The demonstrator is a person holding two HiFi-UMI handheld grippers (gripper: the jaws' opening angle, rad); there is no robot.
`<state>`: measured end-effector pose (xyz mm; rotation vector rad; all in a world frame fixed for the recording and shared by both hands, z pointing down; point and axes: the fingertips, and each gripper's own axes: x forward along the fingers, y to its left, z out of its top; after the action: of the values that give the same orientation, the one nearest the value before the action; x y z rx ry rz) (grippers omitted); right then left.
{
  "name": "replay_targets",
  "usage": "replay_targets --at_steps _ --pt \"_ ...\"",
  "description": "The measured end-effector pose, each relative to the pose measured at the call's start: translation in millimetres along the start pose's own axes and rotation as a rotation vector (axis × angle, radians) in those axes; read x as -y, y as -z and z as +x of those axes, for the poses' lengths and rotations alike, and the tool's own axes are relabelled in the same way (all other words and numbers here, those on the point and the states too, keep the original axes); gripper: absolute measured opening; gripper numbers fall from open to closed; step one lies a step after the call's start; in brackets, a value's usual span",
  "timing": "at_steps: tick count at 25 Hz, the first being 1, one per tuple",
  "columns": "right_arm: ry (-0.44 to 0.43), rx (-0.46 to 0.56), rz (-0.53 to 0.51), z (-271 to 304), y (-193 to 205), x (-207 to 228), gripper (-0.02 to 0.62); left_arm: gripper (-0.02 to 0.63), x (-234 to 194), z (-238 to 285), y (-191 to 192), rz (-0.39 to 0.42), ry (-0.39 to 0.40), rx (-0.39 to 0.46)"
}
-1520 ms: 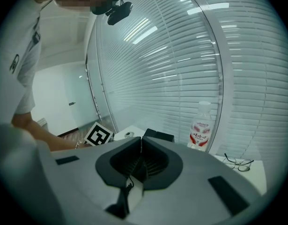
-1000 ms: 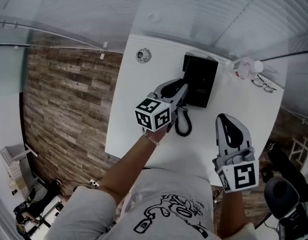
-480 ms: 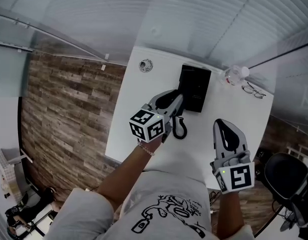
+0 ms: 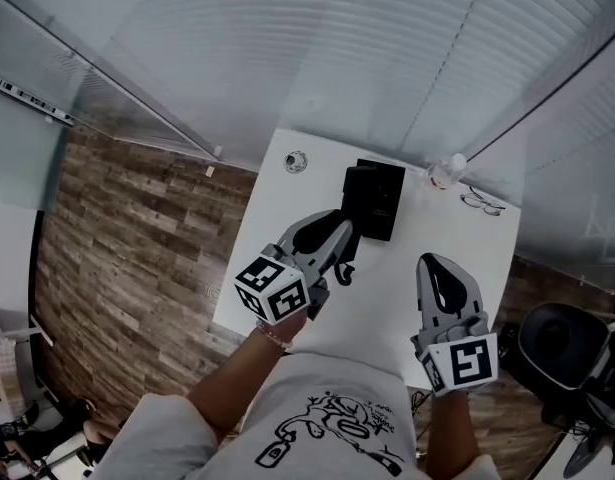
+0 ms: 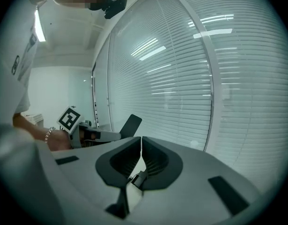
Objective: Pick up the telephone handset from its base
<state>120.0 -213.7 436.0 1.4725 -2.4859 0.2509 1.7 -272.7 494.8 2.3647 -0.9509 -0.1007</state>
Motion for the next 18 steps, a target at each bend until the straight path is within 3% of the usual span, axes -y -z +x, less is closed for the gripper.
replay_targets --at_steps 6,18 --pt "0.017 0.052 -0.019 -37.4 -35.1 -17.8 0.006 0.066 53.1 -42.8 -31.0 0.021 0.043 0.061" --pt "0.024 0.152 -0.072 -84.2 -90.0 -34.1 0.006 0.066 117.3 -92.9 -75.6 0.055 0.108 0.163"
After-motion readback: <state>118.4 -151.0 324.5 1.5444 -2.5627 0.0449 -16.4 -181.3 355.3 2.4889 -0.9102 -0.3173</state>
